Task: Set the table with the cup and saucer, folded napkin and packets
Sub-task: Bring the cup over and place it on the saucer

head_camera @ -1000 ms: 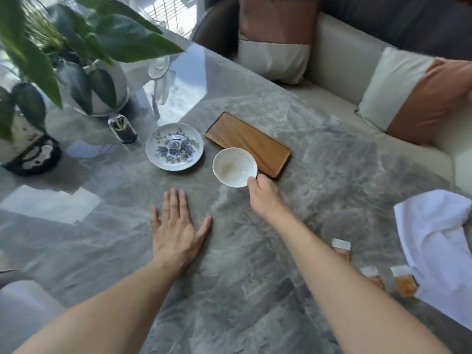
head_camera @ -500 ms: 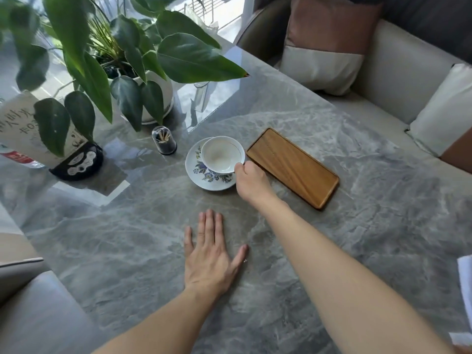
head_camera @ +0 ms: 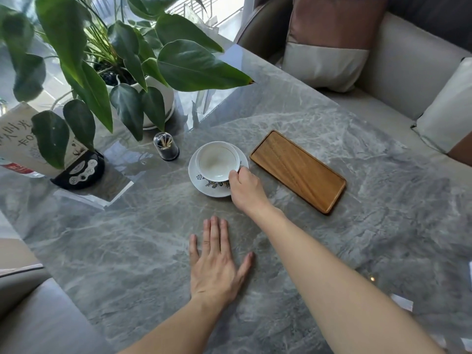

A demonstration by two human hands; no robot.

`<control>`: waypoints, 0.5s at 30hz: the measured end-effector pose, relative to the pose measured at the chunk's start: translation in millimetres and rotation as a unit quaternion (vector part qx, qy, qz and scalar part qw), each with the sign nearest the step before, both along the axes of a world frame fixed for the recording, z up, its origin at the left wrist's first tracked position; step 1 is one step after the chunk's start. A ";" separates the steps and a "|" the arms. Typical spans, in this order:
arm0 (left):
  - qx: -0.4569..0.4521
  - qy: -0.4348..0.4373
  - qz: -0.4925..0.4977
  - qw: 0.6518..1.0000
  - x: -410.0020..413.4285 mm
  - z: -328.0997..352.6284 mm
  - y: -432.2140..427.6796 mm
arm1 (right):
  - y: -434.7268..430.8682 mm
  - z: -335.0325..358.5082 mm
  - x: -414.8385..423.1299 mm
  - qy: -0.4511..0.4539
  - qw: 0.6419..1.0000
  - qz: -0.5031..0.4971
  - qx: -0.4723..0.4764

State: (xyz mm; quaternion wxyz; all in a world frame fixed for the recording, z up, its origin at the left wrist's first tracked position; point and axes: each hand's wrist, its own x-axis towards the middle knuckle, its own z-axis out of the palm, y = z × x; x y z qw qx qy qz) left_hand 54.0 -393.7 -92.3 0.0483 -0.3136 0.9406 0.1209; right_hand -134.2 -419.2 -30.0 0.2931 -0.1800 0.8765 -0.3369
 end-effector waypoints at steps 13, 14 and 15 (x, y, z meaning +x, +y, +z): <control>0.024 -0.048 -0.012 0.998 -0.4 7.0 -2.6 | 7.8 -1.2 8.5 0.027 0.999 -0.016 -0.012; 0.027 -0.049 -0.014 0.998 0.0 7.2 -2.7 | 11.4 -0.7 10.3 0.036 0.999 -0.022 -0.014; 0.029 -0.047 -0.014 0.998 0.7 7.6 -3.0 | 15.7 0.1 12.3 0.047 0.998 -0.026 -0.015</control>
